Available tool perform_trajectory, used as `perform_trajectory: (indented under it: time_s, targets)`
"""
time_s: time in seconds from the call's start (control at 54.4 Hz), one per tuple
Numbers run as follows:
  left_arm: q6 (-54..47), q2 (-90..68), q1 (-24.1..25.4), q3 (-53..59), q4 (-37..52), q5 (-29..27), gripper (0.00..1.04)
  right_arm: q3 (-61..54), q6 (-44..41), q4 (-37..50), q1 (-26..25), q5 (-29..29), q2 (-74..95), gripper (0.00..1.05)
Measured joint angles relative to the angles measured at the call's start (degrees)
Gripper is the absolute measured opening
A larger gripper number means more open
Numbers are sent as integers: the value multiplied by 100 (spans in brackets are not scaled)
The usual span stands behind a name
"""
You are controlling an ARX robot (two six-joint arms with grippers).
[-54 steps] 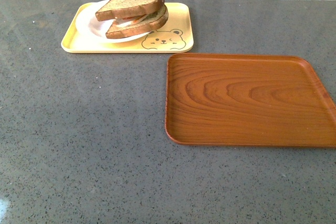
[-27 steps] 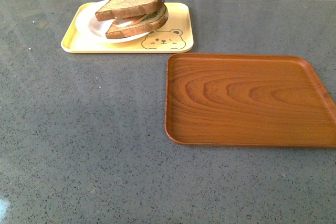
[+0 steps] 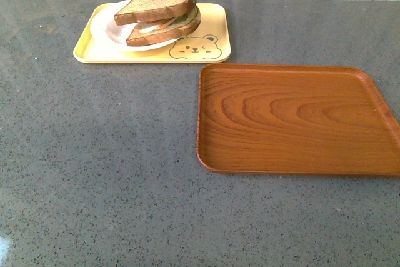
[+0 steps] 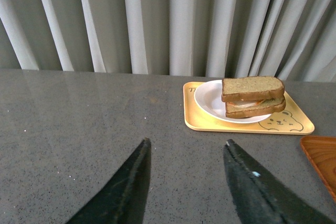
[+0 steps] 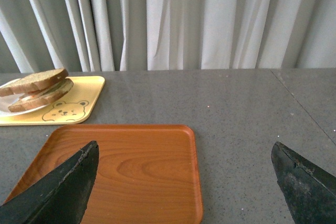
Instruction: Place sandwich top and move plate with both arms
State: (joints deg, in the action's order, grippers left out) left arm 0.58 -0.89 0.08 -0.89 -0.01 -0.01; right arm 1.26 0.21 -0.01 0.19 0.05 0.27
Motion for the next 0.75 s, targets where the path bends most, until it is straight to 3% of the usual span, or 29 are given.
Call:
perform_trajectory:
  time_s: [0.055,0.202,0.276,0.754]
  targets:
    - [0,0,0,0,0,0,53,0,0,0,0,0,0,96]
    - [0,0,0,0,0,0,85,0,0,0,0,0,0,96]
    - [0,0,0,0,0,0,97,0,0,0,0,0,0,96]
    - [-13,0,0,0,0,0,96,0,0,0,0,0,0,96]
